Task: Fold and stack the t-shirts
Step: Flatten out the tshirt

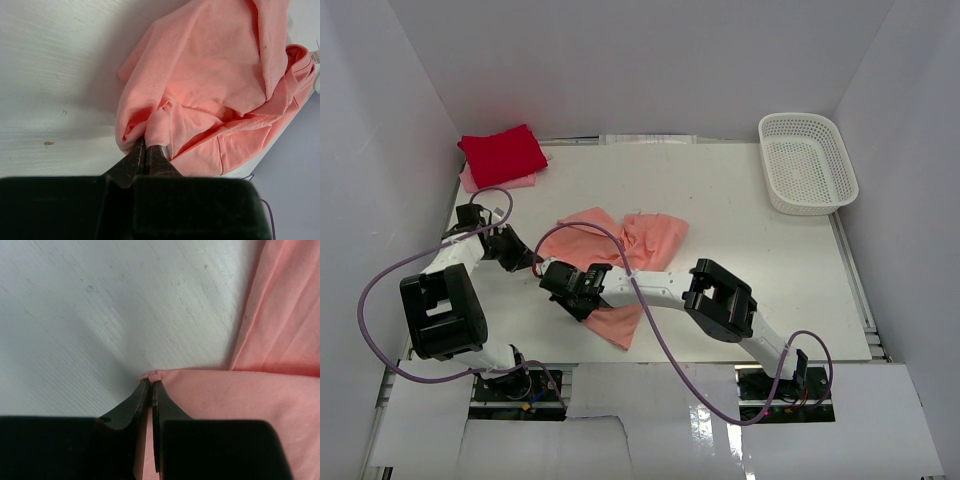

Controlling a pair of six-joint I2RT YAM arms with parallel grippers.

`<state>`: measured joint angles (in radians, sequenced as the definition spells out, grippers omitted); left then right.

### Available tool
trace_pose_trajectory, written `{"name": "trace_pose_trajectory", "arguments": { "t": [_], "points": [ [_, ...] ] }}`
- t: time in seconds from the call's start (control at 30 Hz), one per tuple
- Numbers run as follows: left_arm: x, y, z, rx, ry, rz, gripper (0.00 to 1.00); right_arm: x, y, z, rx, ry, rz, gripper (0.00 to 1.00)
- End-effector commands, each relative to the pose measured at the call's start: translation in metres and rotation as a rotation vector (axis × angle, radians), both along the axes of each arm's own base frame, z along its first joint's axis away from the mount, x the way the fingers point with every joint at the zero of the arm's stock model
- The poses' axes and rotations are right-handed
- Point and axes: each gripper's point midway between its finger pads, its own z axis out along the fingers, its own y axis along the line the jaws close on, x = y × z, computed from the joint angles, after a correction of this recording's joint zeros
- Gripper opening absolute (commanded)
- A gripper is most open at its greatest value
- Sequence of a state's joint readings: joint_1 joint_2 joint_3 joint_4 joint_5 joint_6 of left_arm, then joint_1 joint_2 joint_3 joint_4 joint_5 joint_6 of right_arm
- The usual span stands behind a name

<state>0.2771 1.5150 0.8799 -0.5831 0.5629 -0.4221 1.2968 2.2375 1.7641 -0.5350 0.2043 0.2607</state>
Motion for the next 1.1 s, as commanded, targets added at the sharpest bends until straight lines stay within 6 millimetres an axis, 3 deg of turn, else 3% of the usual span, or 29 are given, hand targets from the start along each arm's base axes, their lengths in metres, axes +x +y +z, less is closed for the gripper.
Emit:
{"name": "trace_pose_trajectory", "arguments": {
  "t": [0.0,0.03,0.1,0.13,0.2,0.23,0.3,0.33,0.47,0.63,0.87,1.07],
  "points": [
    [0.001,-0.001,0.006,-0.006,-0.040,-0.013,0.00,0.001,-0.048,-0.013,-0.163,0.027,-0.048,0.08],
    [0.001,-0.001,0.006,-0.007,-0.039,-0.014,0.00,0.012,-0.048,0.010,-0.121,0.002,-0.077,0.08],
    [0.003,0.000,0.010,0.003,-0.054,-0.015,0.00,0.034,-0.054,0.038,-0.083,-0.060,-0.138,0.08],
    [0.004,0.001,0.012,0.006,-0.058,-0.012,0.00,0.054,-0.062,0.066,-0.036,-0.089,-0.190,0.08],
    [0.005,0.004,0.017,0.022,-0.067,-0.011,0.00,0.082,-0.079,0.094,0.007,-0.141,-0.280,0.08],
    [0.011,0.005,0.025,0.030,-0.087,-0.010,0.00,0.108,-0.096,0.123,0.062,-0.170,-0.356,0.08],
    [0.013,0.005,0.035,0.026,-0.105,-0.013,0.00,0.138,-0.124,0.146,0.087,-0.225,-0.456,0.08],
    [0.016,0.004,0.042,0.021,-0.120,-0.011,0.00,0.161,-0.147,0.166,0.115,-0.261,-0.531,0.08],
    [0.019,-0.007,0.068,0.001,-0.188,-0.041,0.00,0.213,-0.205,0.205,0.143,-0.395,-0.701,0.08],
    [0.022,0.000,0.100,0.131,-0.288,-0.045,0.00,0.240,-0.252,0.244,0.148,-0.501,-0.794,0.08],
    [0.035,0.007,0.147,0.274,-0.430,-0.014,0.00,0.249,-0.282,0.301,0.204,-0.620,-0.837,0.08],
    [0.063,0.011,0.220,0.289,-0.579,0.030,0.00,0.279,-0.304,0.362,0.279,-0.721,-0.868,0.08]
  ]
}}
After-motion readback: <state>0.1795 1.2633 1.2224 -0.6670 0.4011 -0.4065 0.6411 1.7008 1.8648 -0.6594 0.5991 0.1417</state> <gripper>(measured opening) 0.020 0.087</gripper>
